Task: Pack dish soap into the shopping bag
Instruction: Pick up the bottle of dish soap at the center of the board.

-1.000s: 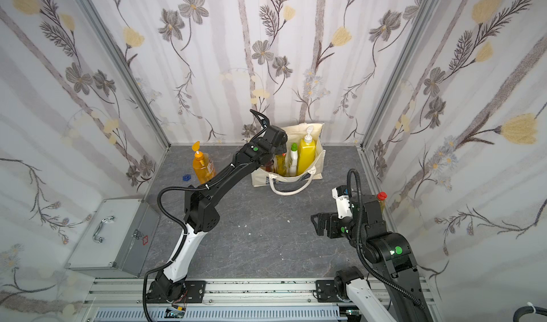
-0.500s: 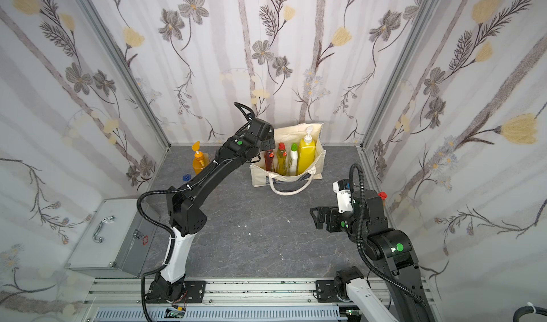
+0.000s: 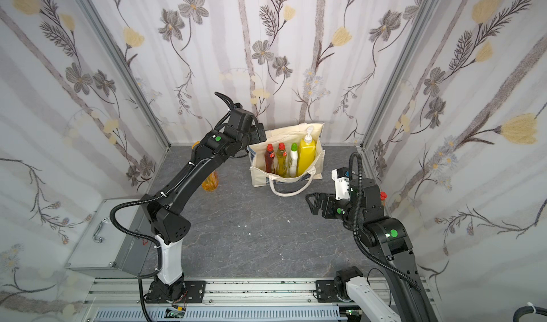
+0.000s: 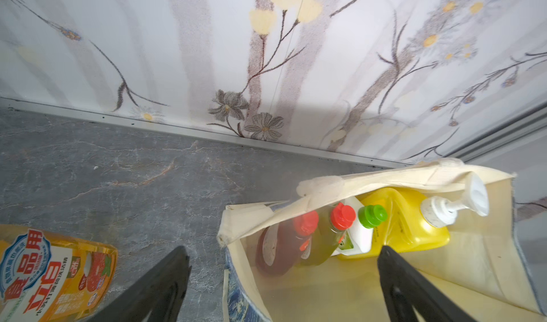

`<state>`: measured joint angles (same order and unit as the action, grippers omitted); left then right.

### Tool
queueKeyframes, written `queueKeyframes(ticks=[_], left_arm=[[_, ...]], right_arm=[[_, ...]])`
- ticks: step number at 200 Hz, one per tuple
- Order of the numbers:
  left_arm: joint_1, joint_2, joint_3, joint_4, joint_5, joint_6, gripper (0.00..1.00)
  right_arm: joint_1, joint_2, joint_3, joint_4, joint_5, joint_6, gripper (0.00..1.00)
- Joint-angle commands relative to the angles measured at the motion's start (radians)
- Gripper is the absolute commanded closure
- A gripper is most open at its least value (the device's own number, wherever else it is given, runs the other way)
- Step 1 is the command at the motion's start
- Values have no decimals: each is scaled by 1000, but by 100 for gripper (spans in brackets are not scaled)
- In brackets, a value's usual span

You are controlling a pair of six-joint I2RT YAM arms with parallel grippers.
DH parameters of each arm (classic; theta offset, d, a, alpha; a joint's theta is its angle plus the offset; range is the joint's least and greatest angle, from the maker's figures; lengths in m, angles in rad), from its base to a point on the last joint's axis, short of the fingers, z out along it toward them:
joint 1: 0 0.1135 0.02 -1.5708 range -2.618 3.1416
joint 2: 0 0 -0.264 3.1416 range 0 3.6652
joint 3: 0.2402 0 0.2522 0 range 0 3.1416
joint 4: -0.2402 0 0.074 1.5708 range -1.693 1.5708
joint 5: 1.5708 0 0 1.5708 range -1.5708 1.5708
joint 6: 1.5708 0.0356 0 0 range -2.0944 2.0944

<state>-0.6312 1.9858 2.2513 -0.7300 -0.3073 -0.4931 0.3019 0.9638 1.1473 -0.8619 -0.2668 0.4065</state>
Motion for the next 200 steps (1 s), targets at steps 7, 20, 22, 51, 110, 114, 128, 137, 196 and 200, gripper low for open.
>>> queueKeyframes(ticks=[7, 20, 22, 51, 110, 114, 128, 137, 196, 200], left_arm=[[25, -64, 7, -44, 11, 8, 0], [55, -94, 5, -91, 17, -9, 0], [61, -99, 5, -100, 20, -12, 0], [145, -183, -2, -207, 58, -27, 0], [317, -331, -109, -404, 159, 16, 0], [323, -345, -128, -402, 162, 21, 0], [335, -396, -207, -376, 167, 35, 0], [349, -428, -258, -358, 176, 31, 0], [482, -668, -695, -107, 304, 45, 0], [484, -672, -704, -110, 304, 54, 0]], right_arm=[[1, 42, 23, 117, -38, 54, 0], [0, 60, 28, 144, -47, 67, 0], [1, 61, 28, 148, -48, 69, 0], [2, 107, 35, 201, -74, 86, 0], [2, 176, 76, 234, -80, 65, 0], [3, 177, 75, 239, -80, 66, 0], [3, 183, 74, 245, -84, 69, 0], [3, 186, 74, 247, -86, 72, 0], [3, 156, 83, 203, -89, 60, 0], [3, 151, 82, 198, -91, 59, 0]])
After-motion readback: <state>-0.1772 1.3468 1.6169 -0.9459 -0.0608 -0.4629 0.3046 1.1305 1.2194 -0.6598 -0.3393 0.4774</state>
